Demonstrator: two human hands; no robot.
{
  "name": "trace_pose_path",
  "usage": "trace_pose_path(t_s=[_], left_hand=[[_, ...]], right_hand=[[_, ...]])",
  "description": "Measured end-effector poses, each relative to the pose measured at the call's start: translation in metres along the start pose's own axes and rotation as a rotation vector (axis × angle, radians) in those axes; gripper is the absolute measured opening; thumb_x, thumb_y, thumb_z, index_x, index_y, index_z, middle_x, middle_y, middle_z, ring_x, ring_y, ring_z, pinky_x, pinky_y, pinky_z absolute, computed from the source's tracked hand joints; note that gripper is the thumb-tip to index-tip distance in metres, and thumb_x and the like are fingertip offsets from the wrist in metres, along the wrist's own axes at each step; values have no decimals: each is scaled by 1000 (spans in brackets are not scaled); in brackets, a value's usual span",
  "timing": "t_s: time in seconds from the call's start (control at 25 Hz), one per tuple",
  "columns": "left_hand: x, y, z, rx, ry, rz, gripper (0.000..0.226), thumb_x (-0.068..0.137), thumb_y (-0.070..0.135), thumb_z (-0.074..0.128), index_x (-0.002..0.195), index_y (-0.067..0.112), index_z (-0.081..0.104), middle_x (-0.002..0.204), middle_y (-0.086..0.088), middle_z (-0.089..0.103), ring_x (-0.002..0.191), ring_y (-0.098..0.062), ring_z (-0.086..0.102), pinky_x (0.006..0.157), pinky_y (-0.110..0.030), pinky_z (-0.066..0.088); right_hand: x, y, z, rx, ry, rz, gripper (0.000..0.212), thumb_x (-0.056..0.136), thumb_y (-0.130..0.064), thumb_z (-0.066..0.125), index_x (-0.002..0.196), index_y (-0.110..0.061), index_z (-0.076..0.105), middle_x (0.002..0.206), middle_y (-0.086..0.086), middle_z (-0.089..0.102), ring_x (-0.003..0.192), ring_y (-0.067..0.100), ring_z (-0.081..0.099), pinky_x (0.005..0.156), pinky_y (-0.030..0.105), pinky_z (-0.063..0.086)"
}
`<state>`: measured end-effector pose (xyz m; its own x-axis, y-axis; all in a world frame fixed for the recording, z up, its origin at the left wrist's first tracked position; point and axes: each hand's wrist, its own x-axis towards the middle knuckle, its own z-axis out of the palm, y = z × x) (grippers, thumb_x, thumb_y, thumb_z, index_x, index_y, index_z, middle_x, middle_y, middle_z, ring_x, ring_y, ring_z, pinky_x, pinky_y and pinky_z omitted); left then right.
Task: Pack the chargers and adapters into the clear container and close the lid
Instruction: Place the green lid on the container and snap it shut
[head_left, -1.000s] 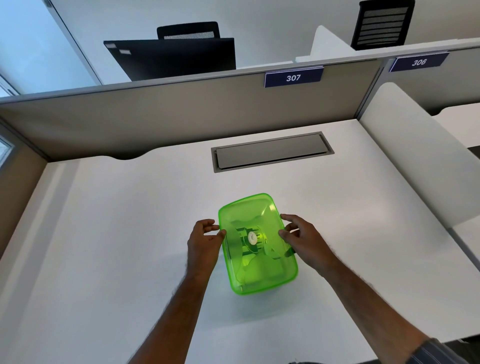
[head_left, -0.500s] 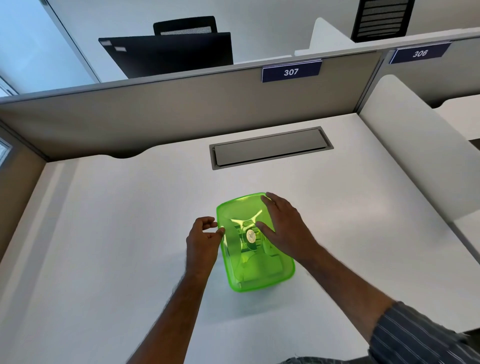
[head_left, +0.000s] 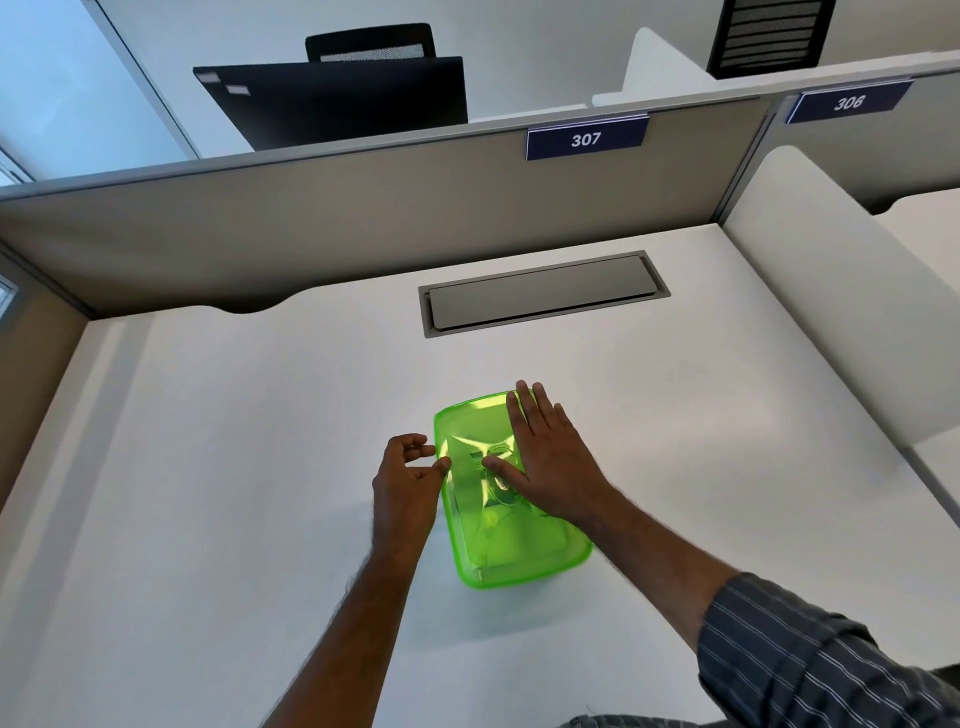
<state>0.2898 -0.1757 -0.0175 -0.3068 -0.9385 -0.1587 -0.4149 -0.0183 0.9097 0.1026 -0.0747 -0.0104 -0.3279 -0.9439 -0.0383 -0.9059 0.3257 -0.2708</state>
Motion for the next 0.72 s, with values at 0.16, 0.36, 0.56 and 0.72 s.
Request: trace_pose_path(t_s=[0.16, 0.36, 0.56, 0.72], left_hand=[[0, 1, 0, -9, 2, 6, 36, 85, 9, 80, 110, 25, 59, 99, 13, 71, 65, 8, 67, 56, -5, 45], [-2, 0, 1, -25, 5, 15, 35, 86, 9, 80, 111, 23, 60, 102, 13, 71, 68, 7, 67, 59, -5, 47], [-12, -9, 1, -37, -73, 34, 39, 87, 13, 80, 119, 21, 59, 115, 10, 65, 87, -3, 70, 67, -8, 51], [-36, -26, -2, -47, -166, -67, 42, 87, 28, 82, 120, 26, 56, 110, 7, 65, 84, -11, 67, 67, -17, 54]], right_hand=[[1, 1, 2, 4, 9, 1, 89, 96, -71, 24, 159, -10, 8, 168, 9, -2, 155, 24, -7, 124, 47, 15], [0, 0, 3, 18, 13, 30, 87, 96, -70, 27, 159, -12, 12, 169, 6, 1, 155, 21, -3, 122, 51, 18], [-1, 0, 5, 8, 26, 44, 87, 95, -71, 26, 159, -14, 13, 169, 4, 2, 155, 20, -2, 120, 53, 21], [-2, 0, 6, 4, 60, 46, 86, 94, -70, 31, 158, -14, 18, 169, 4, 9, 155, 19, 4, 118, 53, 26]])
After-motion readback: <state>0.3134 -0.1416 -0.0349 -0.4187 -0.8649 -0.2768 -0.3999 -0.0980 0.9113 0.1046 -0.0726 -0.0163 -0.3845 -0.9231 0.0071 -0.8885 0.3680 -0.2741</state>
